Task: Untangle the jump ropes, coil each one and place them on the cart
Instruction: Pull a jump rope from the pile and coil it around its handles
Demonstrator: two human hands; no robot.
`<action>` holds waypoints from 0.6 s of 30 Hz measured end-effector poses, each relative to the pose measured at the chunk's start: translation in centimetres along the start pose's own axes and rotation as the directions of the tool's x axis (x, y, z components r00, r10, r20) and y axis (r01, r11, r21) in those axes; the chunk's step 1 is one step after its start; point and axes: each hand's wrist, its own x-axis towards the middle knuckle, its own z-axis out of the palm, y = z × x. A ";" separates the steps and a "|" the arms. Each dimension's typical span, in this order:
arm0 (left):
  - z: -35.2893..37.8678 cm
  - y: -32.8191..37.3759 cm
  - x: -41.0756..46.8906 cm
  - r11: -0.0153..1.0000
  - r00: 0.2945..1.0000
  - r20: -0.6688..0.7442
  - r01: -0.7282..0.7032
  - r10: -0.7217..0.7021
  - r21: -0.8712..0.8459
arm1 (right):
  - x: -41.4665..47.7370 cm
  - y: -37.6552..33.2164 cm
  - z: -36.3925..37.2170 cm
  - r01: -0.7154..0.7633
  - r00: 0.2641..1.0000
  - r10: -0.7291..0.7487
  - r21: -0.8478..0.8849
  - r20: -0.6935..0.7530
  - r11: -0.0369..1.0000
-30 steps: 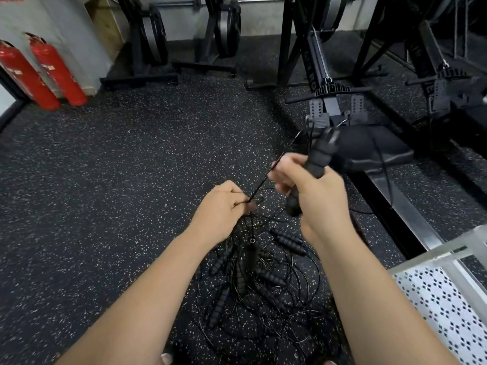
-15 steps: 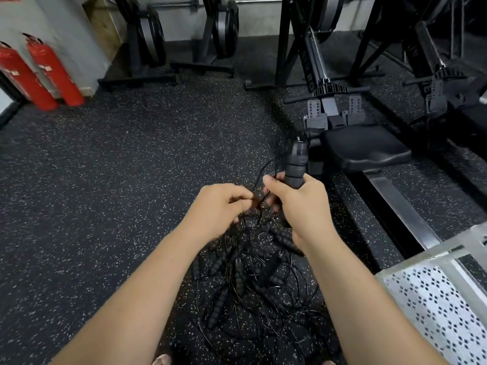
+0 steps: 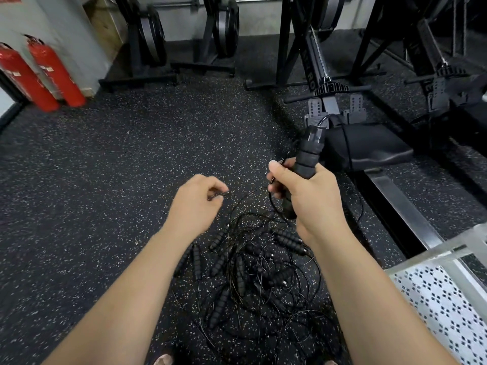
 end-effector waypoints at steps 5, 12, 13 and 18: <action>0.6 4.3 -1.9 0.935 0.987 0.111 -0.074 0.120 -0.347 | -0.3 0.4 0.4 -0.010 1.000 0.010 -0.011 0.003 1.000; 3.2 3.7 -2.0 0.912 0.968 0.155 -0.121 0.195 -0.391 | -0.3 -0.1 0.6 0.009 1.000 -0.008 0.023 -0.016 1.000; 3.4 3.4 -1.9 0.922 0.971 0.169 -0.098 0.172 -0.375 | -0.3 -0.3 0.5 0.018 1.000 -0.018 0.028 -0.020 0.999; 3.2 1.9 -1.4 0.981 0.948 0.295 -0.070 0.121 -0.180 | -0.2 -1.2 0.1 0.066 0.996 -0.059 0.097 -0.071 0.993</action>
